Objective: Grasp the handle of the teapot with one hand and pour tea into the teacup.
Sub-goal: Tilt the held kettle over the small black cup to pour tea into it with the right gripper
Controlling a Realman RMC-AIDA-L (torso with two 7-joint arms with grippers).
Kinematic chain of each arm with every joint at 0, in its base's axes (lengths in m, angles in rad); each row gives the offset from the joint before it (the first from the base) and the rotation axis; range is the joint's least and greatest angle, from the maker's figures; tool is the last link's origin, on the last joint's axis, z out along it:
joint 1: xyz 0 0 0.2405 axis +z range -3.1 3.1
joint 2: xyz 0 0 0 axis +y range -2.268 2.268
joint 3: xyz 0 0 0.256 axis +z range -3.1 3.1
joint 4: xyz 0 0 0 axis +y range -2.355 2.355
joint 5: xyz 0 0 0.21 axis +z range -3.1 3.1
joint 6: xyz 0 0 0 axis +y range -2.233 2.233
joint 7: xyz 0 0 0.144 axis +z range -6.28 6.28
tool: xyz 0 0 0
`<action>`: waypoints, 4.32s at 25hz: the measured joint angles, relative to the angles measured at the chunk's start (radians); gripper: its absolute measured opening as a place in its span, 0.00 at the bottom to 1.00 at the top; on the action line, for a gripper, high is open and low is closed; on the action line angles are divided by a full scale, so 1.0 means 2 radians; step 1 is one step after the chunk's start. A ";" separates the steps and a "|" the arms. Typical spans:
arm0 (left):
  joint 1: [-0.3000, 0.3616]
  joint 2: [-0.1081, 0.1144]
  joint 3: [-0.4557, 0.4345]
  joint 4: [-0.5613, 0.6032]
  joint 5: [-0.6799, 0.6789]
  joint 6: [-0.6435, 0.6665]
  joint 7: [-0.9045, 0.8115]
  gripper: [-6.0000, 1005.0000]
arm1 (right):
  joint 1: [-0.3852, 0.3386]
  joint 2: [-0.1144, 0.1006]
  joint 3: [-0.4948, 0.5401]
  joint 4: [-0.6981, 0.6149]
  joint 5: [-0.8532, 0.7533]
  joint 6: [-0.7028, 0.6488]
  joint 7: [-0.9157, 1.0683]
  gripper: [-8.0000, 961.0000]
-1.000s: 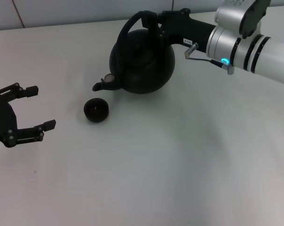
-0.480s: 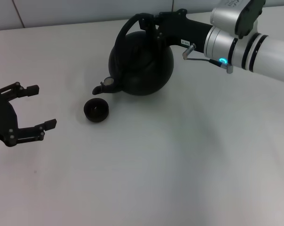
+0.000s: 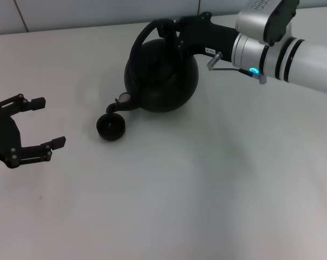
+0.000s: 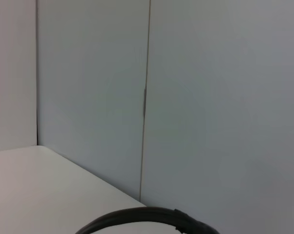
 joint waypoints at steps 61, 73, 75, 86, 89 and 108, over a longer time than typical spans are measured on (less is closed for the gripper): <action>0.000 -0.004 -0.001 0.005 0.003 -0.005 0.000 0.86 | -0.006 0.000 -0.081 -0.065 -0.008 0.079 0.000 0.13; 0.000 -0.004 -0.001 0.005 0.003 -0.005 0.000 0.86 | -0.028 0.001 -0.097 -0.099 -0.008 0.081 0.004 0.12; 0.000 -0.004 -0.001 0.005 0.003 -0.005 0.000 0.86 | -0.031 0.000 -0.099 -0.104 -0.008 0.081 0.006 0.12; 0.000 -0.006 -0.001 0.005 0.003 -0.005 0.000 0.86 | -0.037 0.000 -0.103 -0.125 -0.057 0.082 0.047 0.12; 0.000 -0.006 -0.001 0.005 0.003 -0.005 0.000 0.86 | -0.043 0.001 -0.103 -0.135 -0.059 0.083 0.049 0.12; 0.000 -0.008 -0.001 0.005 0.003 -0.005 0.000 0.86 | -0.049 0.001 -0.102 -0.145 -0.066 0.083 0.051 0.12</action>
